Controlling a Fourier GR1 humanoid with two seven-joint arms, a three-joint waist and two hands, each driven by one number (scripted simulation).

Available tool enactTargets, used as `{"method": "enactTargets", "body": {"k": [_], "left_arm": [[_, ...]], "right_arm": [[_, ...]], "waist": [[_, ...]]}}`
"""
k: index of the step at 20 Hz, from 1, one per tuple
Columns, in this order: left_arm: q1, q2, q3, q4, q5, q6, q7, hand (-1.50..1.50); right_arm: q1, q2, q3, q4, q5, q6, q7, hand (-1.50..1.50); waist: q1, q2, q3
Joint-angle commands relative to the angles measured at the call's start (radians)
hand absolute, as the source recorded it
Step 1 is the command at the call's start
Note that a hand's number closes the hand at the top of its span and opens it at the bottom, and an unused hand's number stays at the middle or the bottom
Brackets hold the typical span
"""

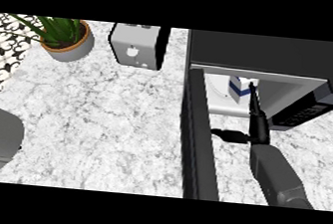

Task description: Pick up the milk, place it into the microwave and close the microwave

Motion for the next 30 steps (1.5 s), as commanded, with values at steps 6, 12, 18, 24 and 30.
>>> {"method": "enactTargets", "body": {"k": [6, 12, 18, 24, 30], "left_arm": [[-0.057, -0.005, -0.056, 0.016, -0.061, 0.026, 0.079, -1.5], [-0.085, -0.038, -0.12, 0.026, -0.104, 0.062, 0.139, -1.5], [-0.235, -0.049, -0.149, 0.097, -0.143, 0.017, 0.233, -1.5], [-0.399, -0.119, -0.204, 0.27, -0.25, 0.019, 0.333, 1.5], [-0.527, -0.217, -0.252, 0.276, -0.321, 0.036, 0.48, 1.5]], "right_arm": [[0.192, -0.029, 0.064, -0.019, 0.027, 0.255, -0.117, -1.5], [0.271, -0.102, 0.048, -0.152, -0.026, 0.297, -0.076, -1.5], [0.404, -0.148, 0.044, -0.256, -0.065, 0.354, -0.101, 1.5], [0.496, -0.206, 0.049, -0.379, -0.108, 0.402, -0.013, -1.5], [0.576, -0.294, -0.01, -0.375, -0.208, 0.521, -0.018, -1.5]], "waist": [[-0.032, -0.001, 0.005], [-0.038, -0.005, 0.004], [-0.05, -0.005, 0.004], [-0.057, -0.006, 0.003], [-0.048, -0.003, 0.004]]}}
